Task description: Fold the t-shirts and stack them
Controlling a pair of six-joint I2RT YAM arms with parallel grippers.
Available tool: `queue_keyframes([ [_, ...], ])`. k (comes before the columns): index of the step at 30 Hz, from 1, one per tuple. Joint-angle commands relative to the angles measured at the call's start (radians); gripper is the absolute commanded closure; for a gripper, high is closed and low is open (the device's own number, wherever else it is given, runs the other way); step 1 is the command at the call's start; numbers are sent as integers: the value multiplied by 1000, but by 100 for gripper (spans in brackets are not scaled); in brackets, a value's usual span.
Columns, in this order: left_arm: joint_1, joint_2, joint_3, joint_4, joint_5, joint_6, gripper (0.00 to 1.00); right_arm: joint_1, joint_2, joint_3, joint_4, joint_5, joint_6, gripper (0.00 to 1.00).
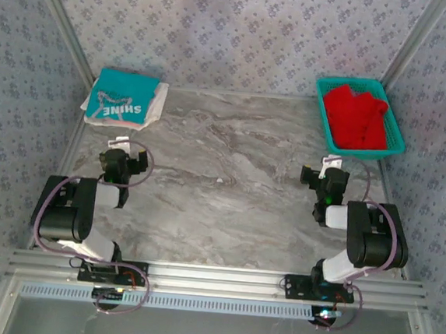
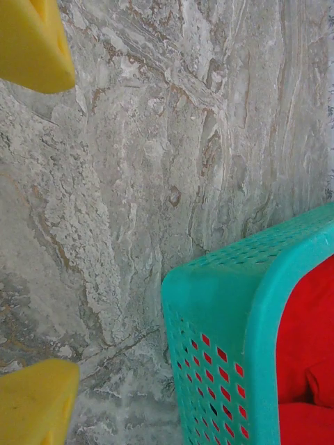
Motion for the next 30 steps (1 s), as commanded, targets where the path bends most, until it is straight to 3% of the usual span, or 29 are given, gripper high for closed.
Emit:
queue_keyframes([
  [1,6,-1,23,21,9,-5,0,-13,-4,34,-20,-97,-8,0],
  [17,7,-1,23,21,13,-7,0,-28,-2,38,-28,-126,-2,0],
  [20,16,-6,25,19,39,-7,0,-16,-12,34,-15,-83,-4,0],
  [22,3,-79,76,-130,59,17,0,29,-123,91,-204,61,-6,0],
  [24,-35,-189,150,-320,-10,32,0,54,-253,200,-464,153,63,0],
  [27,-64,-366,196,-374,16,-61,1,39,-373,270,-556,77,134,0],
  [30,-125,-397,321,-429,78,-126,3,2,-367,399,-697,69,240,5],
])
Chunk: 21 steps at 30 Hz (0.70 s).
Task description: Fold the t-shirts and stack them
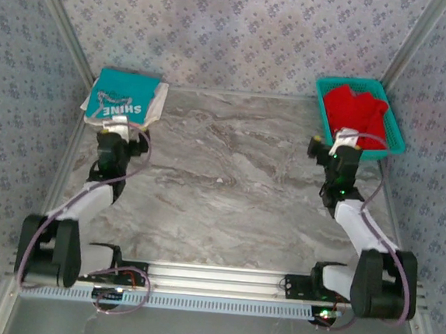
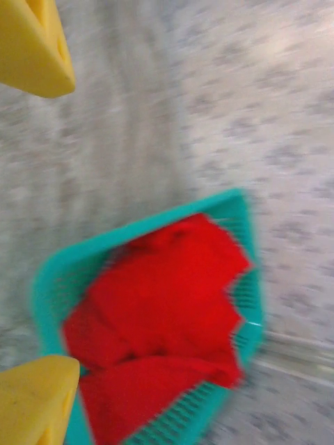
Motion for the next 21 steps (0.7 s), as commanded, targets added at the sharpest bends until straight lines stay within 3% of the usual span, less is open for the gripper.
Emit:
queue_keyframes([
  [1,-83,-9,169,-119,54,-60,4,-61,29,161,-285,8,181,7],
  [5,-252,144,425,-278,141,29,2,-147,227,448,-512,-78,217,7],
  [8,-356,301,597,-372,265,74,1,-189,420,706,-722,-127,213,11],
  [12,-487,491,756,-427,322,121,1,-235,611,867,-768,-188,226,15],
  [17,-577,639,855,-438,347,115,1,-267,846,1128,-930,-261,214,16],
  [21,-595,708,856,-401,356,79,0,-269,964,1211,-953,-264,205,17],
])
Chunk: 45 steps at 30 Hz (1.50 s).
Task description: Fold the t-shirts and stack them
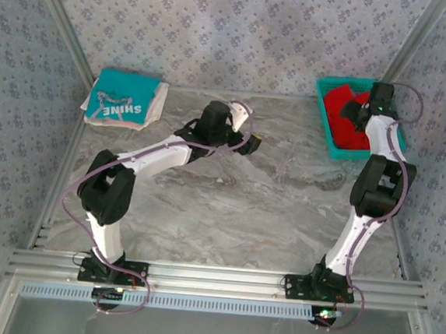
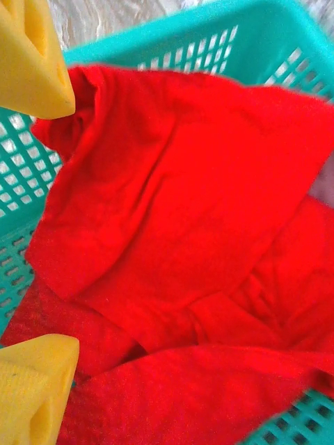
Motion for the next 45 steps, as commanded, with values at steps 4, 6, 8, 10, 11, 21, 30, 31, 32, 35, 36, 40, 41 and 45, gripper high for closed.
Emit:
queue_keyframes([
  [4,6,37,9,35,37,-33,1,4,151,153,-144,-66,-12,21],
  [6,6,37,-12,51,35,-40,1,10,197,198,-165,-72,-14,25],
  [8,6,31,-23,45,35,-47,1,11,235,231,-159,-86,-18,28],
  [10,6,20,-49,62,34,-44,1,11,271,268,-145,-123,-16,38],
  [11,6,13,-65,76,30,-43,1,10,291,295,-143,-141,-15,48],
  [21,33,-115,-176,156,21,-102,3,61,151,335,-170,-83,-16,100],
  [30,126,-346,-365,322,42,-217,2,99,-206,190,-90,68,-16,100],
  [31,127,-369,-379,321,35,-204,2,105,-234,194,-94,76,-23,100],
  [32,130,-393,-392,319,27,-187,1,112,-263,202,-100,90,-31,100],
  [35,143,-450,-399,277,14,-162,0,137,-329,248,-137,109,-56,100],
  [36,147,-469,-401,261,14,-154,0,149,-346,277,-155,109,-70,100],
  [40,153,-529,-428,255,-9,-117,0,234,-392,405,-211,131,-152,100],
  [41,157,-538,-428,248,-9,-110,0,262,-396,453,-224,146,-181,100],
  [45,164,-558,-428,234,-10,-97,0,378,-385,670,-304,166,-272,100],
])
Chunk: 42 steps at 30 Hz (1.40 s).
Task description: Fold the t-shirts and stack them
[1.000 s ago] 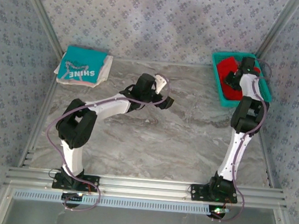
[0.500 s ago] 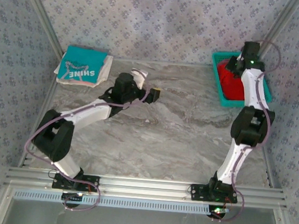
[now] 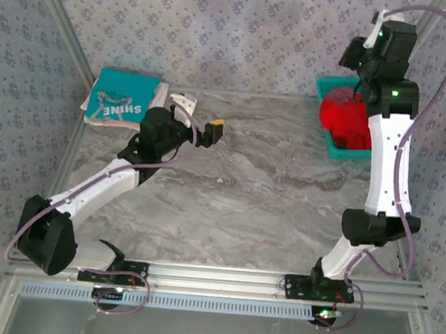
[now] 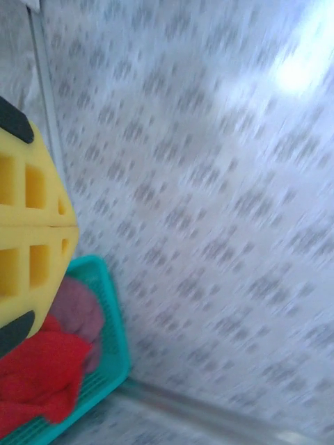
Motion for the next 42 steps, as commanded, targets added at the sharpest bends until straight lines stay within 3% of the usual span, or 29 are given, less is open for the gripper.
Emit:
queue_keyframes([
  [1,7,-23,-2,-11,-3,34,0,85,-27,174,-77,41,-127,100],
  [4,7,-13,14,-25,21,32,0,153,-36,202,-73,88,-180,100],
  [6,7,-4,12,-29,28,23,0,136,-60,108,-74,93,-159,97],
  [8,8,10,5,-23,38,10,0,77,-93,-52,-54,64,-84,72],
  [11,4,45,18,-75,75,11,0,-33,-129,-336,29,-65,41,71],
  [15,-14,97,23,-135,88,46,0,-149,-85,-543,92,-129,164,51],
  [21,-49,187,29,-109,91,54,0,-283,86,-597,120,-243,233,42],
  [30,-82,337,122,-108,121,42,0,-325,377,-470,111,-325,254,32],
  [36,-84,366,149,-123,120,52,0,-319,519,-379,121,-354,305,35],
  [39,-83,362,162,-149,116,60,0,-315,573,-333,171,-391,319,52],
  [42,-84,351,148,-139,100,72,0,-311,601,-285,180,-421,351,76],
])
